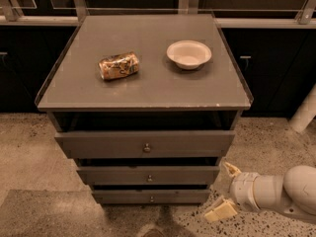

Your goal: Open middle drawer

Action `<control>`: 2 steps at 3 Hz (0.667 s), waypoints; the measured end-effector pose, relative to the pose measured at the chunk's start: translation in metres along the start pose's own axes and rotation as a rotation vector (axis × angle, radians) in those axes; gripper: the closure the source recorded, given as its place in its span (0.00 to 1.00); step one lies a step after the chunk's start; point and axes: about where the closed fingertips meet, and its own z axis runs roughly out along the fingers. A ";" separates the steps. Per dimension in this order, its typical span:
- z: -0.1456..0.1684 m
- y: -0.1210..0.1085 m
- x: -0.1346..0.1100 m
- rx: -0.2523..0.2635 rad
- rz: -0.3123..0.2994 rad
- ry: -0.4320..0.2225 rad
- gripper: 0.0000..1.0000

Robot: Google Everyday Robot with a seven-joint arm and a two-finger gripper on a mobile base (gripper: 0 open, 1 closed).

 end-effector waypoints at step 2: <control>0.016 0.007 0.020 0.092 0.022 0.009 0.00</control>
Offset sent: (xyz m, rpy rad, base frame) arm -0.0115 0.0110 -0.0777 -0.0205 -0.0427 -0.1385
